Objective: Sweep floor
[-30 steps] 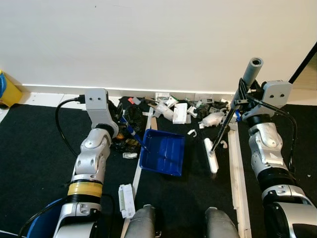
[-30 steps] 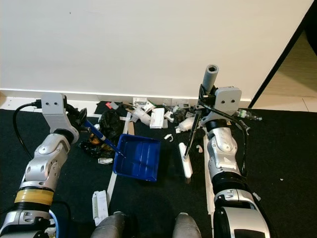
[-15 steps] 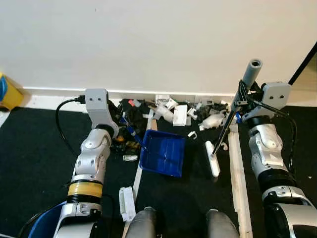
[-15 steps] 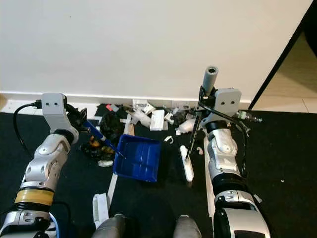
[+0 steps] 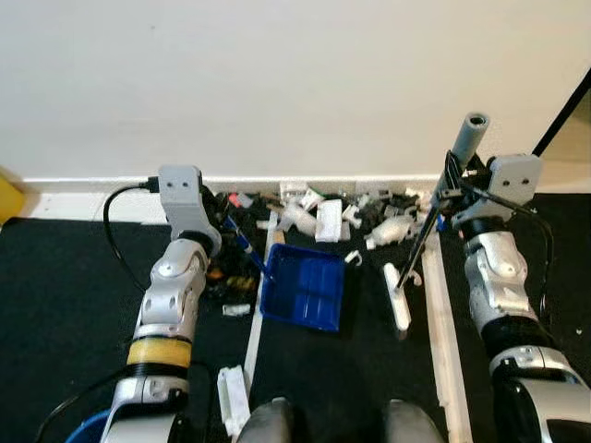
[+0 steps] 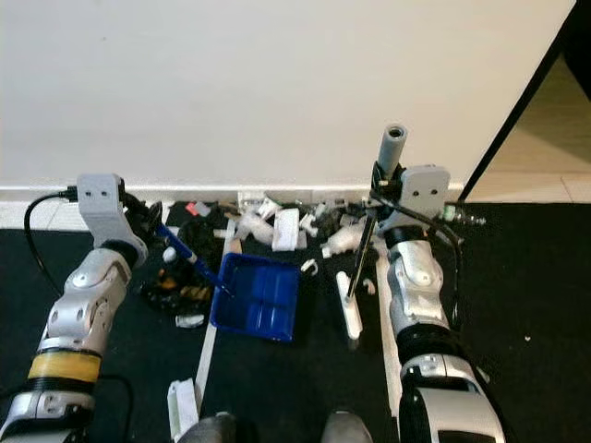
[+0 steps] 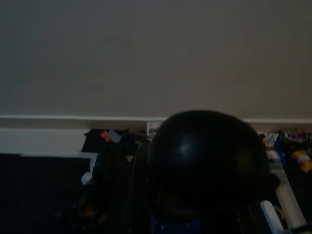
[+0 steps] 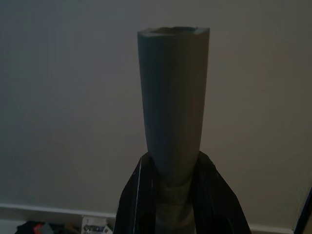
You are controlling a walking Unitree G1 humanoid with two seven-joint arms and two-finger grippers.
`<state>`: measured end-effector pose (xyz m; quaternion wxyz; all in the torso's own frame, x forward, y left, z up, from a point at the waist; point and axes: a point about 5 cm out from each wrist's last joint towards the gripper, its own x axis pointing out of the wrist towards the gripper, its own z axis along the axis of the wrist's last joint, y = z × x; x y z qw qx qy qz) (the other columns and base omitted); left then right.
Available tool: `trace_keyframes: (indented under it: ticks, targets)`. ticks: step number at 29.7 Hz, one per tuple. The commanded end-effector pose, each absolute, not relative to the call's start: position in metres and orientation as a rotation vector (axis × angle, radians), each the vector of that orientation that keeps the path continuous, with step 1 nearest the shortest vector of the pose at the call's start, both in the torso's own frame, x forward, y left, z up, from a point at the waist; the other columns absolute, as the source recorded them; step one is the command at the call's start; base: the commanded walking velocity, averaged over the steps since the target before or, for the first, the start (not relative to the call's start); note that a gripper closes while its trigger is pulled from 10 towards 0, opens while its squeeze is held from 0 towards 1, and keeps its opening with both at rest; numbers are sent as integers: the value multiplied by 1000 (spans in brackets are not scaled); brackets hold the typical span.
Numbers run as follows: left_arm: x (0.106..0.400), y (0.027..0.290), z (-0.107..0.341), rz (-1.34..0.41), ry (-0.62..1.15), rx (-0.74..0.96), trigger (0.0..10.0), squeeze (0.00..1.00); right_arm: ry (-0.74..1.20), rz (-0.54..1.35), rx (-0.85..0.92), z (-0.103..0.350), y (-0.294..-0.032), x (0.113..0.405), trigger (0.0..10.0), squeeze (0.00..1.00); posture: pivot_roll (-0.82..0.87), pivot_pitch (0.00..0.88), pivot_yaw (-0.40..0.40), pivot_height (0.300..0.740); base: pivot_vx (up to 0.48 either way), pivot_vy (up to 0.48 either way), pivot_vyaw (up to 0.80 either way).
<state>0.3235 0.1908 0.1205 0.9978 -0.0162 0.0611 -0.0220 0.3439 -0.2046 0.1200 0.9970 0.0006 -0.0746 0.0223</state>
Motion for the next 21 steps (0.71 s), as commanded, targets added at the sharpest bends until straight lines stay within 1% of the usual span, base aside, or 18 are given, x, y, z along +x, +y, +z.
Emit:
trace_keyframes:
  ticks: [1,21]
  targets:
    - [324,198,127,-21,80,-23,10000,0,-181,62,10,123,-197,345,10000,0,-83,67,86,740,428,0,0]
    - [323,198,127,-21,78,-27,10000,0,-177,62,9,122,-196,345,10000,0,-81,69,85,740,422,0,0]
